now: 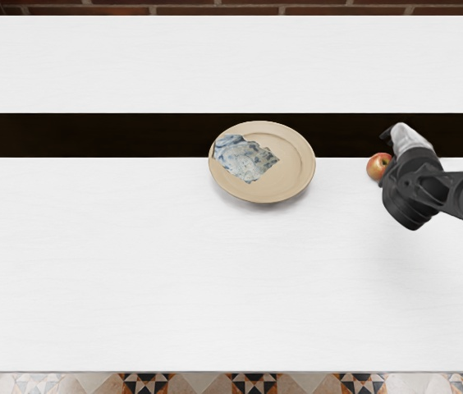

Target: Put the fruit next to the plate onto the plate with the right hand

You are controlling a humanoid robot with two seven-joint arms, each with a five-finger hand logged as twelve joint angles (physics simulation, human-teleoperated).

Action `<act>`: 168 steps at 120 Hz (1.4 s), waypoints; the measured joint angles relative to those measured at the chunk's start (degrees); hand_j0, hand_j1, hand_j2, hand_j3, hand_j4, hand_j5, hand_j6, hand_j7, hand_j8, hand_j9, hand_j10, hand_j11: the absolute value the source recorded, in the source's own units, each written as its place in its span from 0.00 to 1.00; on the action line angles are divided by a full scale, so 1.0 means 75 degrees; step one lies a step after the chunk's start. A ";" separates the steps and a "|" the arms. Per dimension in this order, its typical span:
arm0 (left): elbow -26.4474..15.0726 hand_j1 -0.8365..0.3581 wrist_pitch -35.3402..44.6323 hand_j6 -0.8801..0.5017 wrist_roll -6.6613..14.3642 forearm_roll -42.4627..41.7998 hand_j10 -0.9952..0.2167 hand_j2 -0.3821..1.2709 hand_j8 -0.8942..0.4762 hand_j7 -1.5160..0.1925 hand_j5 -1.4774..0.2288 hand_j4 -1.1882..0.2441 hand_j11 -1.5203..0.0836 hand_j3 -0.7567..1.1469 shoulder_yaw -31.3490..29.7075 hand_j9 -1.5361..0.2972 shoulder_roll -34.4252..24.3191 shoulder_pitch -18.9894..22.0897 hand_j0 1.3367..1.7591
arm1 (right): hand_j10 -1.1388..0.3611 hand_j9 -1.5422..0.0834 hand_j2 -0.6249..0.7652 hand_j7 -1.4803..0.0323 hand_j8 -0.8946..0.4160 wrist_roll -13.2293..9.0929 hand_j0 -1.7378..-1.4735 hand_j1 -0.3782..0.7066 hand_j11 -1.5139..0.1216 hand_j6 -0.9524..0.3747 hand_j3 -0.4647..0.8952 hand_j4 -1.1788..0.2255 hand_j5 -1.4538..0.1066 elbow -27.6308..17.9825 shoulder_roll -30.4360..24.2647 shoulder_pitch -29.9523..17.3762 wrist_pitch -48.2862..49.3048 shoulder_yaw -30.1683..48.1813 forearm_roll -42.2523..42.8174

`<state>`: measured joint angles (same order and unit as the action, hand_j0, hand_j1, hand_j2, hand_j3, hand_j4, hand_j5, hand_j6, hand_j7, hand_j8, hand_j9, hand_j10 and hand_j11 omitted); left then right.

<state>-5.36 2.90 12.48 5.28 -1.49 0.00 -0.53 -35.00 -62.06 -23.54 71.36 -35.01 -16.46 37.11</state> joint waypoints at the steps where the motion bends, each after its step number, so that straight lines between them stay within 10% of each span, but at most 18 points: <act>1: 0.0000 0.75 0.0000 0.46 0.0000 0.0000 0.62 0.26 0.47 0.70 0.68 0.66 0.75 0.40 0.0000 0.66 0.0000 0.0000 0.76 | 0.55 0.70 0.41 0.71 0.45 0.0000 0.30 0.37 0.68 0.48 0.34 0.62 0.67 0.0015 0.0015 -0.0005 0.0000 -0.0001 -0.0001; 73: 0.0000 0.75 0.0000 0.46 -0.0001 0.0000 0.62 0.26 0.47 0.70 0.68 0.66 0.75 0.40 0.0002 0.66 0.0000 0.0000 0.76 | 0.47 0.62 0.29 0.62 0.35 -0.0039 0.20 0.39 0.60 0.40 0.50 0.53 0.59 0.0816 0.0608 -0.0252 -0.0012 0.0027 -0.0102; 130: 0.0000 0.75 0.0000 0.46 -0.0001 0.0000 0.62 0.26 0.47 0.70 0.68 0.66 0.75 0.40 0.0002 0.66 0.0000 0.0000 0.76 | 0.32 0.40 0.48 0.37 0.35 -0.0063 0.25 0.53 0.39 0.39 0.57 0.34 0.34 0.0812 0.0618 -0.0192 0.0032 0.0074 -0.0277; 159: 0.0000 0.75 0.0000 0.46 -0.0001 0.0000 0.62 0.26 0.47 0.70 0.68 0.66 0.75 0.40 0.0002 0.66 0.0000 0.0000 0.76 | 0.38 0.28 0.56 0.27 0.43 -0.0042 0.22 0.57 0.27 0.47 0.52 0.30 0.21 0.0803 0.0594 -0.0164 0.0098 0.0091 -0.0358; 168: 0.0000 0.75 0.0000 0.46 -0.0001 0.0000 0.62 0.26 0.47 0.70 0.68 0.66 0.75 0.40 0.0002 0.66 0.0000 0.0000 0.76 | 0.36 0.26 0.68 0.26 0.43 -0.0034 0.30 0.58 0.25 0.47 0.34 0.31 0.19 0.0797 0.0574 -0.0155 0.0110 0.0199 -0.0369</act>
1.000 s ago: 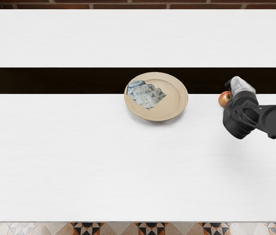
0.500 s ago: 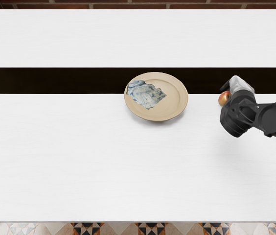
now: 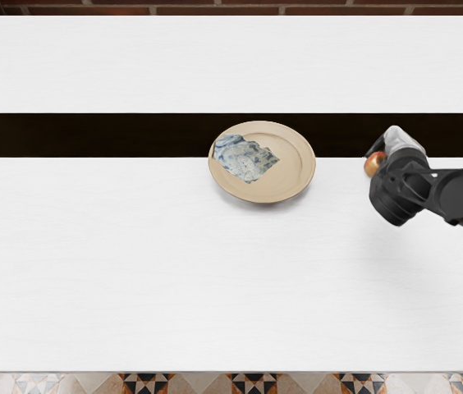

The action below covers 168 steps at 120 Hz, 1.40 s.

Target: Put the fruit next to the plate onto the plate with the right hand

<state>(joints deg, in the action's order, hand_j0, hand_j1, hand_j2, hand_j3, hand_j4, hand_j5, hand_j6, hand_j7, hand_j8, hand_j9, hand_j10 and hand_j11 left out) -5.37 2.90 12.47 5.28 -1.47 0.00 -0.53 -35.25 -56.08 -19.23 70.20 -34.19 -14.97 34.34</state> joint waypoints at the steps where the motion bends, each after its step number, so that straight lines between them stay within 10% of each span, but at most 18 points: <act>1: 0.0000 0.75 0.0000 0.46 0.0000 0.0000 0.62 0.26 0.47 0.70 0.68 0.66 0.75 0.40 0.0000 0.66 0.0000 0.0000 0.76 | 0.36 0.26 0.66 0.26 0.43 0.0003 0.30 0.59 0.25 0.48 0.34 0.31 0.19 -0.0001 -0.0006 0.0002 0.0002 0.0013 -0.0002; 84: 0.0000 0.75 0.0000 0.46 0.0001 0.0000 0.62 0.26 0.47 0.70 0.68 0.66 0.75 0.40 -0.0001 0.66 0.0000 0.0000 0.76 | 0.40 0.23 0.64 0.23 0.50 0.0025 0.33 0.64 0.21 0.52 0.34 0.37 0.15 0.0157 -0.0379 0.0214 0.3211 0.3863 -0.0960; 168: 0.0000 0.75 0.0000 0.46 0.0001 0.0000 0.62 0.26 0.47 0.70 0.68 0.66 0.75 0.40 -0.0002 0.66 0.0000 0.0000 0.76 | 0.38 0.23 0.62 0.23 0.49 0.0027 0.34 0.62 0.21 0.50 0.34 0.35 0.15 0.0365 0.1328 0.0194 0.3165 0.4025 -0.1160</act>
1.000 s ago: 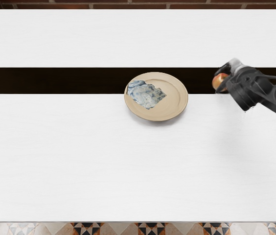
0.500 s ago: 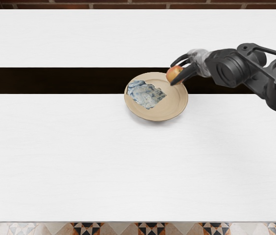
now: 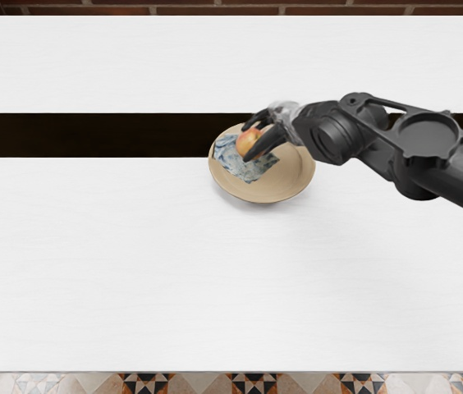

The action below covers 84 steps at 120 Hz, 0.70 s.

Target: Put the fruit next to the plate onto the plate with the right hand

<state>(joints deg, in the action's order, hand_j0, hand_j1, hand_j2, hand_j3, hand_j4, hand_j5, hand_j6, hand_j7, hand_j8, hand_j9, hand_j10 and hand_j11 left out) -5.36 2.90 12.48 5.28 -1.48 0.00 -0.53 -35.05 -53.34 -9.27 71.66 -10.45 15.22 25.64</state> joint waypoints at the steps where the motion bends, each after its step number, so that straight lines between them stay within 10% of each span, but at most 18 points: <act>1: 0.0000 0.75 0.0000 0.46 0.0000 0.0001 0.62 0.26 0.47 0.70 0.68 0.66 0.75 0.40 0.0000 0.66 0.0000 0.0000 0.76 | 0.38 0.23 0.62 0.23 0.49 0.0000 0.34 0.62 0.21 0.50 0.34 0.35 0.15 -0.0001 0.0001 -0.0001 -0.0004 -0.0002 0.0001; 37: 0.0000 0.75 0.0000 0.46 0.0000 -0.0001 0.62 0.26 0.47 0.70 0.68 0.66 0.75 0.40 -0.0001 0.66 0.0000 0.0000 0.76 | 0.43 0.48 0.50 0.49 0.42 0.0006 0.31 0.52 0.46 0.45 0.34 0.33 0.44 -0.0259 -0.0196 -0.0018 -0.0128 -0.0028 0.0047; 84: 0.0000 0.75 0.0000 0.46 0.0001 -0.0001 0.62 0.26 0.47 0.70 0.68 0.66 0.75 0.40 -0.0001 0.66 0.0000 0.0000 0.76 | 0.64 0.79 0.44 0.81 0.57 0.0007 0.30 0.22 0.77 0.60 0.34 0.67 0.77 -0.0516 -0.0698 0.0021 -0.0142 -0.0177 0.0049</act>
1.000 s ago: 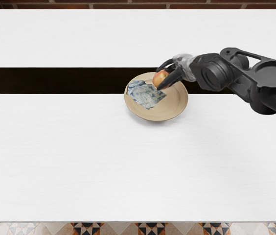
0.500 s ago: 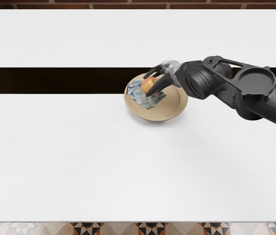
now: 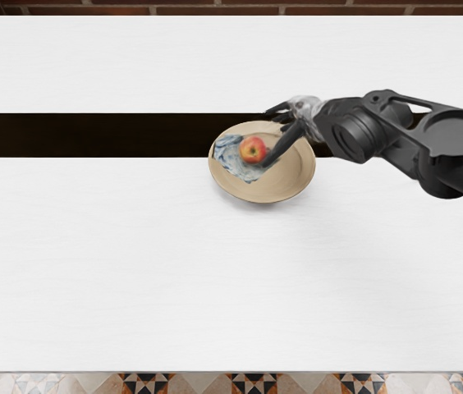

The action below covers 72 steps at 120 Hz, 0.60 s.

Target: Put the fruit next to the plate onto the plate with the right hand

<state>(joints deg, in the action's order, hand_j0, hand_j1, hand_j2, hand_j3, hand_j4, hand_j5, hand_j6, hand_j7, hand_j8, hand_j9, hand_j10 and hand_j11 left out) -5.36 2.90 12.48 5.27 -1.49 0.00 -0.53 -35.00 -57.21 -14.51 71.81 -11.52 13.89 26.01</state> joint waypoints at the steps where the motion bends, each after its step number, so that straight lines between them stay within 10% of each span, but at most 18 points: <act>1: 0.0000 0.75 0.0000 0.46 0.0000 0.0000 0.62 0.26 0.47 0.70 0.68 0.66 0.75 0.40 0.0000 0.66 0.0000 0.0000 0.76 | 0.64 0.80 0.44 0.82 0.57 0.0000 0.30 0.22 0.77 0.61 0.34 0.68 0.77 -0.0016 -0.0018 0.0002 0.0000 0.0003 0.0000; 35: 0.0000 0.75 0.0000 0.46 0.0000 0.0001 0.62 0.26 0.47 0.70 0.68 0.66 0.75 0.40 0.0000 0.66 0.0000 0.0000 0.76 | 0.70 0.87 0.44 0.90 0.62 0.0000 0.30 0.12 0.85 0.65 0.34 0.77 0.85 -0.0234 -0.0468 0.0177 0.0333 0.0740 -0.0093; 72: 0.0000 0.75 0.0000 0.46 0.0000 0.0000 0.62 0.26 0.47 0.70 0.68 0.66 0.75 0.40 0.0000 0.66 0.0000 0.0000 0.76 | 0.72 0.90 0.44 0.92 0.63 0.0000 0.30 0.10 0.87 0.67 0.34 0.79 0.88 -0.0191 -0.1626 -0.1102 0.4806 0.2767 -0.0711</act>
<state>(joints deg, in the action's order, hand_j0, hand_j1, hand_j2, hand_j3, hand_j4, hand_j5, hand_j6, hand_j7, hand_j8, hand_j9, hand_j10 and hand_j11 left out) -5.36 2.90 12.48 5.27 -1.49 0.00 -0.53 -35.00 -58.64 -26.70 63.55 24.52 34.65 20.67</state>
